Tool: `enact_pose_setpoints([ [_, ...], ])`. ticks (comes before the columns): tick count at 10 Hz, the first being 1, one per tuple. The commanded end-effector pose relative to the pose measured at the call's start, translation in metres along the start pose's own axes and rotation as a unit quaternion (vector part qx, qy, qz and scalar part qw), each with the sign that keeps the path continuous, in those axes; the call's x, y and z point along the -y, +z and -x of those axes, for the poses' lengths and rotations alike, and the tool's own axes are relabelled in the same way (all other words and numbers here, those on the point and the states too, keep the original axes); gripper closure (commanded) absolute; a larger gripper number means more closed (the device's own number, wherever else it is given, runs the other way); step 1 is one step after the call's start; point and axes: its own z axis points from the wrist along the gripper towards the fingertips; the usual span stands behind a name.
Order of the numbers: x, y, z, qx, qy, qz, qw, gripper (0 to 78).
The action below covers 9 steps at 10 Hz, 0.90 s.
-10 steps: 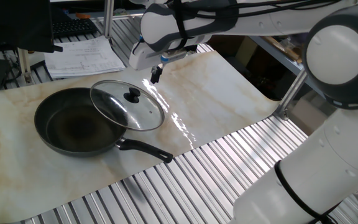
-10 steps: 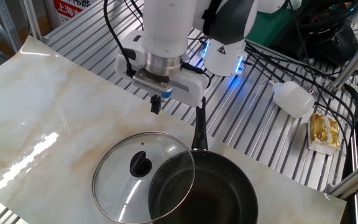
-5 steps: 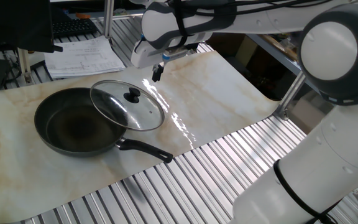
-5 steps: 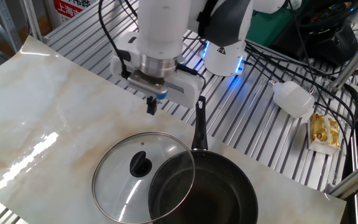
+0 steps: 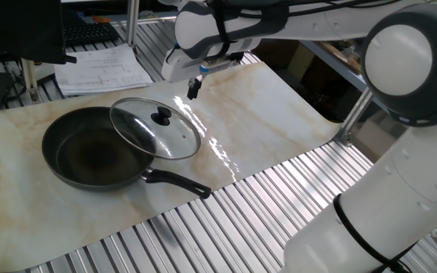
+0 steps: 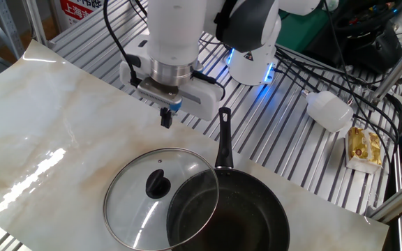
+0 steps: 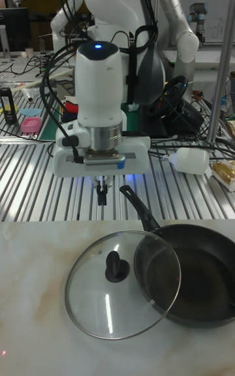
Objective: Cover the pot with the lid
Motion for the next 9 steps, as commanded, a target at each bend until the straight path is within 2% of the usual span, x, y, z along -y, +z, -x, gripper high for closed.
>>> enact_pose_setpoints([
  [1,0.0006,-0.0010,0.0005,0.001,0.015,0.000,0.9999,77.6],
  [4,0.0011,-0.0017,0.0014,0.001,0.012,0.001,0.9999,77.6],
  [6,0.0011,-0.0017,0.0014,0.002,0.008,0.011,0.9999,77.6],
  [7,0.0011,-0.0017,0.0014,-0.005,0.015,0.014,0.9998,77.6],
  [9,0.0011,-0.0017,0.0014,-0.027,0.036,0.011,0.9989,77.6],
])
